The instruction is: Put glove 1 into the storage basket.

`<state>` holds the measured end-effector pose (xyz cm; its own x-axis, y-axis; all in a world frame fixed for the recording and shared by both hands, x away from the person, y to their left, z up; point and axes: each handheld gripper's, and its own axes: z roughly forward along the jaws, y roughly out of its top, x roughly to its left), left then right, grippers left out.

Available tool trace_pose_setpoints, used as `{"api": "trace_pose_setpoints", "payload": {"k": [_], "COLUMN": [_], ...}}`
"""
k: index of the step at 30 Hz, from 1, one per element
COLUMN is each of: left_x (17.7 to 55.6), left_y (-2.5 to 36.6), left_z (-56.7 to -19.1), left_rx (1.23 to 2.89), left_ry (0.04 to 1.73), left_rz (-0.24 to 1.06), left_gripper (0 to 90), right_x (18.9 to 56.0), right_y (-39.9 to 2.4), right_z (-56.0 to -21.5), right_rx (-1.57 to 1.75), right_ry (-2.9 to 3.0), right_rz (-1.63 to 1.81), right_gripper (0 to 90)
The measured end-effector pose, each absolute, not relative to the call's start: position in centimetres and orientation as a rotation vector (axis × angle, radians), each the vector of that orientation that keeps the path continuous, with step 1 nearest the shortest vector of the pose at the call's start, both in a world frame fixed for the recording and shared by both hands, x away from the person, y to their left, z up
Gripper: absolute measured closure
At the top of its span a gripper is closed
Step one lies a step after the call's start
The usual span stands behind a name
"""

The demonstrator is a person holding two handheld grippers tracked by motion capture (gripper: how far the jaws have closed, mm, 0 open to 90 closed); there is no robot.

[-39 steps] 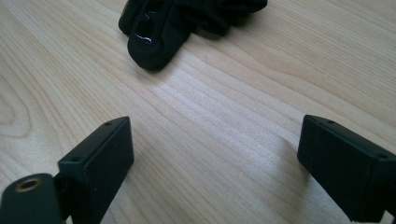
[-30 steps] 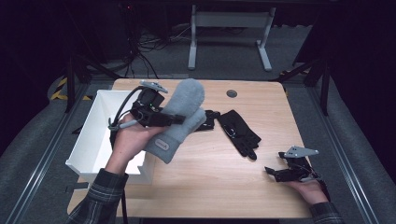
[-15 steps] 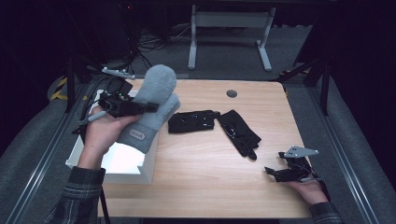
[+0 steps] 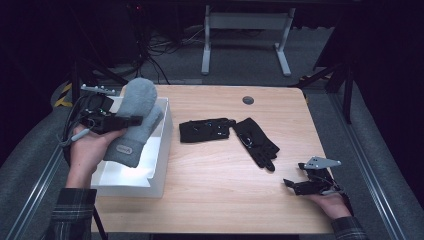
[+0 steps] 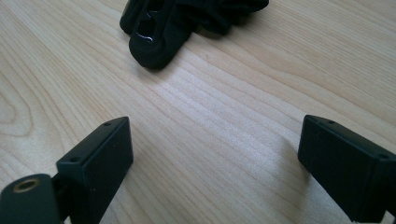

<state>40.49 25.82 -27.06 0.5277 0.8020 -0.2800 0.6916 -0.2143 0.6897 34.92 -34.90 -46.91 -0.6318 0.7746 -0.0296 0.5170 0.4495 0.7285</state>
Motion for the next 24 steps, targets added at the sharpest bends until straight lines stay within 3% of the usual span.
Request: {"api": "trace_pose_setpoints", "payload": {"k": [24], "left_x": [42.9], "left_y": [27.0], "left_z": [-36.9], "left_rx": [1.997], "left_ry": [1.451], "left_rz": [0.081], "left_gripper": [69.0], "right_x": [35.0], "right_y": [-34.9], "right_z": [-46.9], "right_rx": [1.095], "right_ry": [2.349], "right_rz": [0.998], "right_gripper": [10.3]}}
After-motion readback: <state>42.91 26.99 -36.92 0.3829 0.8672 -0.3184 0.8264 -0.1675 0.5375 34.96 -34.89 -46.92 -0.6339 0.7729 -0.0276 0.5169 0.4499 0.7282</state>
